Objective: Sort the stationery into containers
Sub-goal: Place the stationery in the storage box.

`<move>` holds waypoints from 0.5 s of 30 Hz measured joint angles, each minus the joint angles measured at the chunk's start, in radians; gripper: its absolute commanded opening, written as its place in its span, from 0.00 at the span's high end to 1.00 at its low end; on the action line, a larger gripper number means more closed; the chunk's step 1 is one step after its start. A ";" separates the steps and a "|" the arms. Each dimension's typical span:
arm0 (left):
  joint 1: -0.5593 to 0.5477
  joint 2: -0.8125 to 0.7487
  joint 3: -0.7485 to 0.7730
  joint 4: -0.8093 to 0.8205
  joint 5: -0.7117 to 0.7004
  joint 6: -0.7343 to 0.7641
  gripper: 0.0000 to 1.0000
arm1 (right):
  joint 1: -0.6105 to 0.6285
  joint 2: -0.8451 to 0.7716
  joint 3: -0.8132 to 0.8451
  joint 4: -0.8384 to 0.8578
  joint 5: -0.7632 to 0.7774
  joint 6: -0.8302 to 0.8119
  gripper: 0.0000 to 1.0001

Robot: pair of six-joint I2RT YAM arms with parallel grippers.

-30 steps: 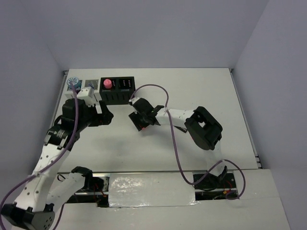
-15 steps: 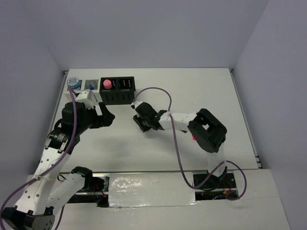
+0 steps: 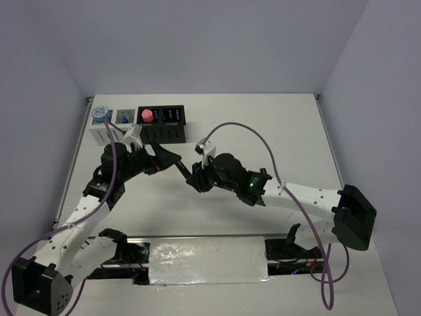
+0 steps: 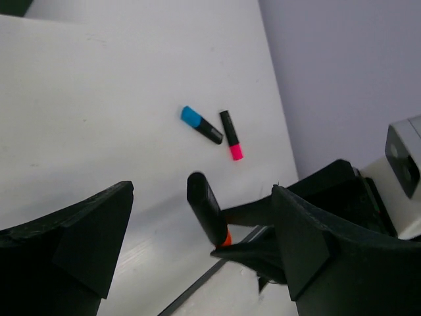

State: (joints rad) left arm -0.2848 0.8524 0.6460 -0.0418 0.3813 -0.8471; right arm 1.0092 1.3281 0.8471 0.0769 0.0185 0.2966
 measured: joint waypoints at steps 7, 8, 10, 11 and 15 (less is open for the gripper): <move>-0.078 0.072 0.000 0.143 0.024 -0.082 0.23 | 0.027 -0.050 -0.002 0.025 0.024 0.010 0.98; -0.085 0.078 0.000 0.158 0.027 -0.095 0.31 | 0.027 -0.051 -0.002 0.026 0.027 0.010 0.98; -0.101 0.088 0.000 0.179 0.029 -0.109 0.57 | 0.027 -0.051 -0.002 0.027 0.031 0.010 0.98; -0.108 0.093 0.000 0.183 0.026 -0.107 0.66 | 0.027 -0.051 -0.002 0.027 0.032 0.010 0.98; -0.112 0.116 0.007 0.189 0.014 -0.102 1.00 | 0.027 -0.056 -0.002 0.021 0.047 0.004 0.67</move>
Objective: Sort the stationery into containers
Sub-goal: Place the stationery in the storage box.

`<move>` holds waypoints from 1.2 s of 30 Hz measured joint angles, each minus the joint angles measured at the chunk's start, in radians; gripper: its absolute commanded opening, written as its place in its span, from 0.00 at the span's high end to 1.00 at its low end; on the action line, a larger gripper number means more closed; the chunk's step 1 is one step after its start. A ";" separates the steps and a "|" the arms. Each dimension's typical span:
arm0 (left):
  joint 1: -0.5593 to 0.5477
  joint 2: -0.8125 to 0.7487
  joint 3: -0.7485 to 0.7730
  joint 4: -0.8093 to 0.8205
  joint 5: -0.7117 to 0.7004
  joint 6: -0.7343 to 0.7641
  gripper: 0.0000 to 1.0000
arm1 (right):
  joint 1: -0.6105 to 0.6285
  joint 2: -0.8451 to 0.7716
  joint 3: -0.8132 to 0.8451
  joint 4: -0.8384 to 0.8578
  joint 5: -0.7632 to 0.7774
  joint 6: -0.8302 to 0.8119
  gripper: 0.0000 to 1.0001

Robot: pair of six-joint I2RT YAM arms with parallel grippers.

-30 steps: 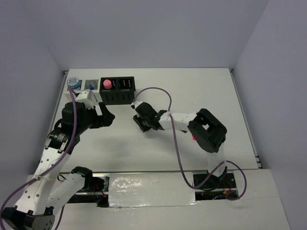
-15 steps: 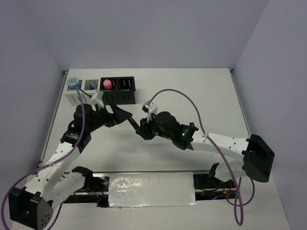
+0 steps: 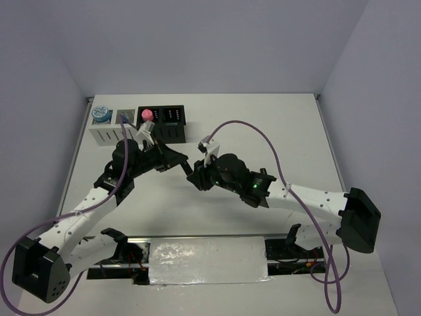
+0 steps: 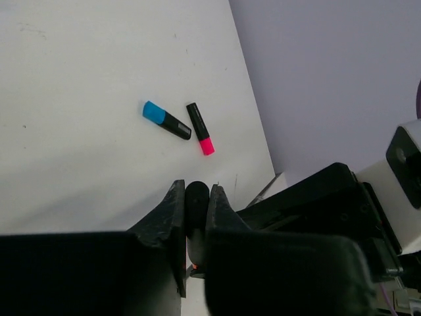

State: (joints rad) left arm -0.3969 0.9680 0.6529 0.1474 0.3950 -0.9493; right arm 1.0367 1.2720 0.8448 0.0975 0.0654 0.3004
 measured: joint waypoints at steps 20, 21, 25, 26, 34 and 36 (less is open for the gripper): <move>0.006 0.630 0.733 -0.065 -0.708 0.513 0.97 | -0.230 -0.348 -0.219 -0.072 0.127 0.103 0.00; 0.009 0.661 0.753 -0.061 -0.732 0.536 0.94 | -0.230 -0.351 -0.220 -0.075 0.125 0.103 0.00; 0.021 0.748 0.789 -0.033 -0.796 0.615 0.85 | -0.230 -0.370 -0.235 -0.086 0.114 0.102 0.00; 0.026 0.758 0.789 -0.029 -0.801 0.629 0.83 | -0.230 -0.372 -0.237 -0.090 0.110 0.102 0.00; 0.055 0.817 0.802 0.006 -0.802 0.647 0.17 | -0.240 -0.353 -0.237 -0.106 0.096 0.092 0.00; 0.058 0.817 0.790 0.011 -0.803 0.632 0.07 | -0.277 -0.312 -0.232 -0.119 0.079 0.091 0.00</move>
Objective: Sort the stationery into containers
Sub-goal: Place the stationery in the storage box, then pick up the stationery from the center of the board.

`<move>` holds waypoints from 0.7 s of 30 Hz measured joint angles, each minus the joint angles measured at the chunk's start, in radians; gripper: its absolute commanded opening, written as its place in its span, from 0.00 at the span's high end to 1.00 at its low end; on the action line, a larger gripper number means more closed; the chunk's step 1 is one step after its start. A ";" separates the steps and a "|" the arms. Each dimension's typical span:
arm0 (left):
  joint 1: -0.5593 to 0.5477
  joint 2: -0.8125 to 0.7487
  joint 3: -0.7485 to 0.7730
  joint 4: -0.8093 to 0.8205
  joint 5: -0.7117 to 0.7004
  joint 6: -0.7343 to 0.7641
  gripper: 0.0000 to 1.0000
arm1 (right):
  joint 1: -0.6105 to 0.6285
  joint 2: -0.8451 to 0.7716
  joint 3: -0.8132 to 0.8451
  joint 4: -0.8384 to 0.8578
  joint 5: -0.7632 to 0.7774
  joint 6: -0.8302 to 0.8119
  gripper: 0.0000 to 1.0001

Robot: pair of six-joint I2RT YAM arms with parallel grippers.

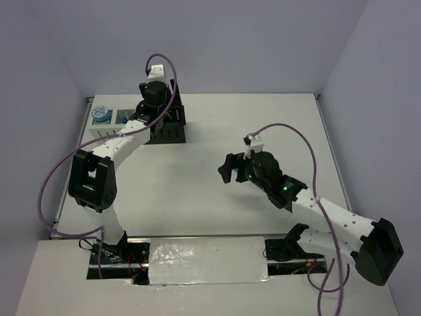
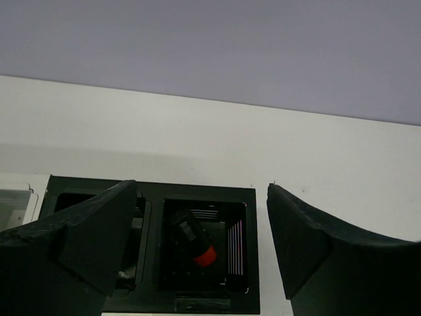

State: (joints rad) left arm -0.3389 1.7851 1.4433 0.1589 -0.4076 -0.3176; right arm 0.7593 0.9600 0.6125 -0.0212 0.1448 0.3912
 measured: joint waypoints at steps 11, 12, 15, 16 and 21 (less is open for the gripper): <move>0.000 -0.305 -0.106 -0.340 -0.035 -0.243 0.01 | -0.244 0.249 0.138 -0.266 0.097 0.050 0.00; 0.000 -0.375 -0.132 -0.365 -0.024 -0.261 0.01 | -0.263 0.254 0.142 -0.284 0.111 0.069 0.00; -0.007 -0.583 -0.235 -0.410 0.029 -0.295 0.01 | -0.317 0.257 0.130 -0.332 0.138 0.114 0.00; -0.013 -0.664 -0.273 -0.425 0.043 -0.299 0.01 | -0.332 0.256 0.119 -0.341 0.143 0.123 0.00; -0.025 -0.818 -0.351 -0.529 0.123 -0.309 0.01 | -0.414 0.265 0.063 -0.369 0.143 0.136 0.06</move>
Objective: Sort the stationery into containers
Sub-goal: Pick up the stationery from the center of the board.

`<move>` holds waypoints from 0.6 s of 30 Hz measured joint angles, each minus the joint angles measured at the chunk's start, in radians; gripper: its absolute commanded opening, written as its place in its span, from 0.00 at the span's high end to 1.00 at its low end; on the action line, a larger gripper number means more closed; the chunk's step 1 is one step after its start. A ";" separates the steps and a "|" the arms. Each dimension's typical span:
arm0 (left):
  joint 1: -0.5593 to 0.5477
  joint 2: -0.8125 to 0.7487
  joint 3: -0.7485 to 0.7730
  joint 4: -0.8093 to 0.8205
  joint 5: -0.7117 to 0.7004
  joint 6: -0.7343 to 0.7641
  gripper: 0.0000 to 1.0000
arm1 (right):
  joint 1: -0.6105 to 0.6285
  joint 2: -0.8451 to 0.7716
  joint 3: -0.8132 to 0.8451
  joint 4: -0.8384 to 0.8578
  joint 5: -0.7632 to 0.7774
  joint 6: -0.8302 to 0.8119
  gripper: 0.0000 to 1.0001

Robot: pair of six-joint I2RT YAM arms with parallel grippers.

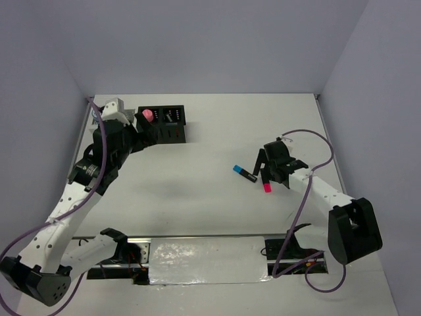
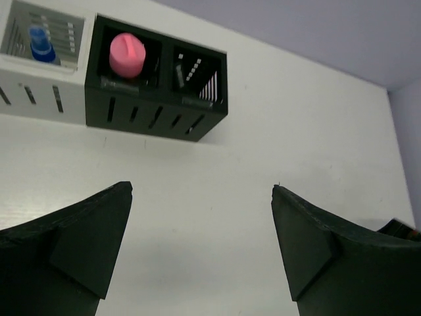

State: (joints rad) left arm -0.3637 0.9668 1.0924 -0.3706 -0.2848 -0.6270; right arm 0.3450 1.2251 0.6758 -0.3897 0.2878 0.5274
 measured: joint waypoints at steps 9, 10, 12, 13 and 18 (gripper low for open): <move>0.000 -0.019 -0.078 -0.143 0.095 0.053 0.01 | -0.071 0.013 -0.029 -0.028 -0.031 -0.013 0.30; 0.000 -0.022 -0.084 -0.151 0.102 0.056 0.01 | -0.073 0.021 -0.029 -0.029 -0.039 -0.019 0.31; 0.000 -0.026 -0.087 -0.162 0.114 0.064 0.01 | -0.075 0.042 -0.029 -0.032 -0.058 -0.027 0.33; 0.000 -0.028 -0.087 -0.163 0.120 0.071 0.01 | -0.075 0.052 -0.029 -0.034 -0.072 -0.029 0.34; 0.000 -0.042 -0.087 -0.162 0.145 0.078 0.01 | -0.076 0.092 -0.029 -0.041 -0.113 -0.038 0.40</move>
State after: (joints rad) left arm -0.3637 0.9253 1.0054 -0.5327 -0.1398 -0.5488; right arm 0.2695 1.3174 0.6472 -0.4309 0.1745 0.4896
